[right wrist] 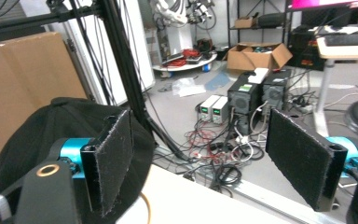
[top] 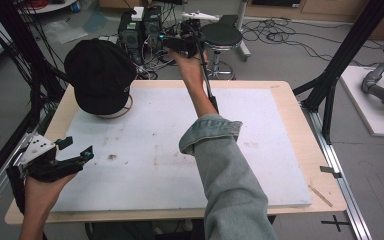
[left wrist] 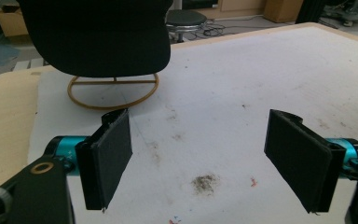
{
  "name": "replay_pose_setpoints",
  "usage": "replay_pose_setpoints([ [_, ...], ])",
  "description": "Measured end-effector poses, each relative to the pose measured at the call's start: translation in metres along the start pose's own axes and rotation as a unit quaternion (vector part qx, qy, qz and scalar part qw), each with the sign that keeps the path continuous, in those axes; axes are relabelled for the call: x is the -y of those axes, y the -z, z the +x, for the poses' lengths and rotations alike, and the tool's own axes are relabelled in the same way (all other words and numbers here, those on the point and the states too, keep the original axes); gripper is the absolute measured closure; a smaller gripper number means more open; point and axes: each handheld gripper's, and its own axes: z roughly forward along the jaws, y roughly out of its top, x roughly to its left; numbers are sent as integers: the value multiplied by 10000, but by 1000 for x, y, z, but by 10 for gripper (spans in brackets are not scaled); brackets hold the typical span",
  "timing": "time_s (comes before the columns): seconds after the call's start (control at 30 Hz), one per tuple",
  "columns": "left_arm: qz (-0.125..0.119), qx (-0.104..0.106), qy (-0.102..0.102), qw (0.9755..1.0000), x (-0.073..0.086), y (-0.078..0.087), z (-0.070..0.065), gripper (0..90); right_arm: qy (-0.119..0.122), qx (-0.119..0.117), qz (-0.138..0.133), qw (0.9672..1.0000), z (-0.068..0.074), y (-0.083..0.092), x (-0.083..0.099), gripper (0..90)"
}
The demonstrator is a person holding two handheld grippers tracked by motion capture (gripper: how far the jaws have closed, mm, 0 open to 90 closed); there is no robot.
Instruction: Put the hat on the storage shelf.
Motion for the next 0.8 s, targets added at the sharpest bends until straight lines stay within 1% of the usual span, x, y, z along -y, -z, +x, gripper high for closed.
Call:
replay_pose_setpoints([
  [0.1,-20,17,3,10000,-1,-1,-2,232,-17,113,-87,9999,-10,18,1,224],
  [0.13,-12,15,-19,10000,-1,-1,-2,232,-15,148,-76,9999,-14,23,1,216],
  [0.2,-37,30,-12,10000,-1,-3,-3,232,-70,221,38,9997,-19,31,0,190],
  [0.23,-17,25,-36,10000,-1,-3,-3,232,-68,236,41,9997,-22,35,-1,190],
  [0.33,14,34,-44,10000,-1,-6,-3,232,-1,337,-121,9994,-28,52,-1,190],
  [0.4,19,39,-37,10000,0,-7,-3,232,22,390,-101,9992,-32,62,0,188],
  [0.5,7,43,-16,10000,-1,-8,-3,231,18,452,-157,9989,-41,80,4,180],
  [0.57,-1,46,-30,10000,-2,-8,-3,232,-9,454,-201,9988,-46,92,7,161],
  [0.63,-25,46,-28,10000,-3,-8,-3,232,28,518,-231,9984,-51,104,11,137],
  [0.67,-17,43,-33,10000,-3,-8,-2,232,47,586,-149,9982,-54,109,13,127],
  [0.7,-34,37,-12,10000,-3,-8,-3,232,22,606,-4,9982,-57,113,13,126],
  [0.73,-23,34,-11,10000,-3,-8,-2,232,-4,593,62,9982,-59,116,14,126],
  [0.77,-21,35,-7,10000,-3,-8,-2,231,-19,570,52,9984,-62,122,15,126],
  [0.8,-16,32,-6,10000,-3,-8,-2,232,2,584,-117,9982,-63,129,17,126],
])
